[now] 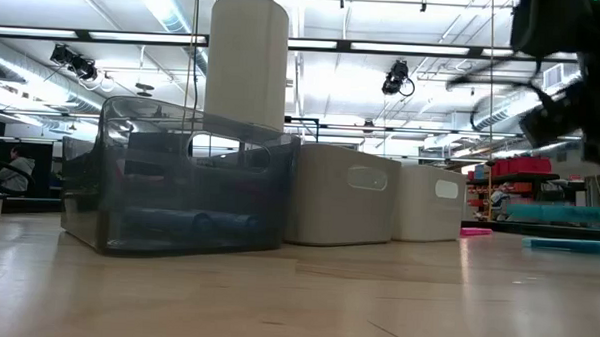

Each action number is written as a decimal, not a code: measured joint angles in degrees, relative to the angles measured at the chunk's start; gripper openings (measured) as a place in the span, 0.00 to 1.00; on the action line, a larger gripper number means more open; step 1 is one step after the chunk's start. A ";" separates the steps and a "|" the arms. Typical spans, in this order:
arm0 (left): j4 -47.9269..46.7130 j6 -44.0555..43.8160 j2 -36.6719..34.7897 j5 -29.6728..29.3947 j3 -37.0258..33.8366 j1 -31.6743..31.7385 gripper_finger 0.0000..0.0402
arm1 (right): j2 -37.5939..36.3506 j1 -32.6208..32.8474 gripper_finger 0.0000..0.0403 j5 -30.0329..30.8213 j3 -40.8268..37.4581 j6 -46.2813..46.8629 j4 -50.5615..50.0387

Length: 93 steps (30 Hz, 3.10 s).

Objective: Pick & Place Markers
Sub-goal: Put the blue highlighter into the black bin

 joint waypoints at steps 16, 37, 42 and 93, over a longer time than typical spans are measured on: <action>0.08 -0.02 -0.35 -0.47 0.04 0.40 0.59 | -3.98 1.01 0.10 13.08 22.96 -2.63 -15.73; 2.74 -0.10 -0.35 -1.72 0.04 0.40 0.59 | -3.98 -2.91 0.10 24.01 31.45 -26.82 22.06; 2.72 -0.12 -0.35 -2.34 0.04 0.40 0.59 | -3.98 -2.93 0.10 24.88 31.45 -33.33 29.56; 7.73 -0.63 1.77 3.79 0.04 0.82 0.58 | 8.58 -10.35 0.10 16.41 48.94 -47.58 38.98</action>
